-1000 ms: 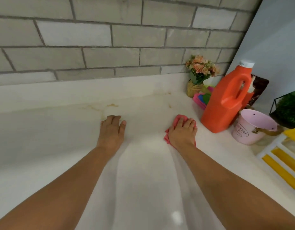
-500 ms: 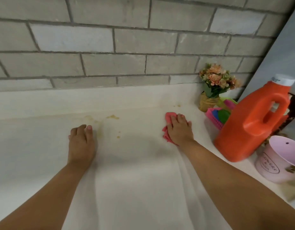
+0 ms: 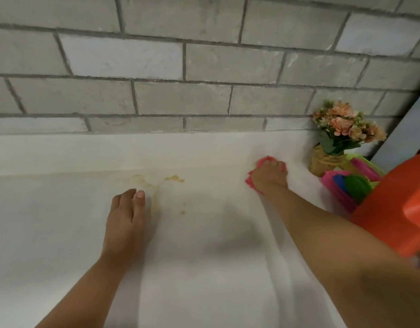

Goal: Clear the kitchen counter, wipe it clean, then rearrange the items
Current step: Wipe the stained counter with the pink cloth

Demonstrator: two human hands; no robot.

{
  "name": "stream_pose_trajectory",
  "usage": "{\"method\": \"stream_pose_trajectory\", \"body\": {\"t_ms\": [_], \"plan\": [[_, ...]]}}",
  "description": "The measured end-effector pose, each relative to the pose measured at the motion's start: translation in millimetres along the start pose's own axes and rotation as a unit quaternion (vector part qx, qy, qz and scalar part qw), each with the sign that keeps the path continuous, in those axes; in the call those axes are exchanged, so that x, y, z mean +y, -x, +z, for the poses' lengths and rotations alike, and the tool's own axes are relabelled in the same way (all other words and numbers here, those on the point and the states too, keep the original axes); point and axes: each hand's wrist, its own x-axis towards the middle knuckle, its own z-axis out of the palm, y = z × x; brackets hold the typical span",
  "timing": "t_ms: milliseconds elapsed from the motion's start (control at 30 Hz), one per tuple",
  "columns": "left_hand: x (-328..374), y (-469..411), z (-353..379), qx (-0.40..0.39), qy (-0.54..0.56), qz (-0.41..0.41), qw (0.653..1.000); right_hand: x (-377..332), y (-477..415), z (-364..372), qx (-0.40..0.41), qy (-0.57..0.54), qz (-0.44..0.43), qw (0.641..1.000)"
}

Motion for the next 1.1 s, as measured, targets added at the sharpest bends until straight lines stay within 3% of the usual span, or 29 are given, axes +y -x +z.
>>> {"method": "stream_pose_trajectory", "body": {"t_ms": [200,267,333,400,533,733,867,1000,1033,1100], "plan": [[8,5,-3,-0.001,0.003,0.007,1.0,-9,16,8,0.037,-0.078,-0.169,0.982],[7,5,-3,0.003,0.006,0.004,1.0,9,9,7,0.029,-0.089,-0.135,0.986],[7,5,-3,0.006,0.008,0.008,1.0,24,2,-2,0.023,-0.111,-0.04,0.993],[7,4,-2,0.012,0.012,0.018,1.0,29,-8,-7,0.006,-0.059,0.045,0.997],[1,0,0,0.006,0.007,0.017,1.0,8,-3,-7,-0.024,-0.037,0.071,0.996],[-2,-2,1,0.026,0.029,0.013,0.999,-87,54,11,-0.017,-0.021,-0.103,0.994],[2,-2,-1,0.015,0.051,-0.03,0.998,-125,97,16,-0.02,-0.05,-0.267,0.962],[10,3,-14,0.062,0.179,-0.119,0.975,-101,185,12,-0.004,-0.044,-0.444,0.895],[8,3,-20,0.073,0.194,-0.127,0.97,-88,202,11,0.008,-0.045,-0.465,0.884],[2,1,-37,0.065,0.164,-0.094,0.98,-64,210,3,-0.041,-0.091,-0.464,0.88]]}}
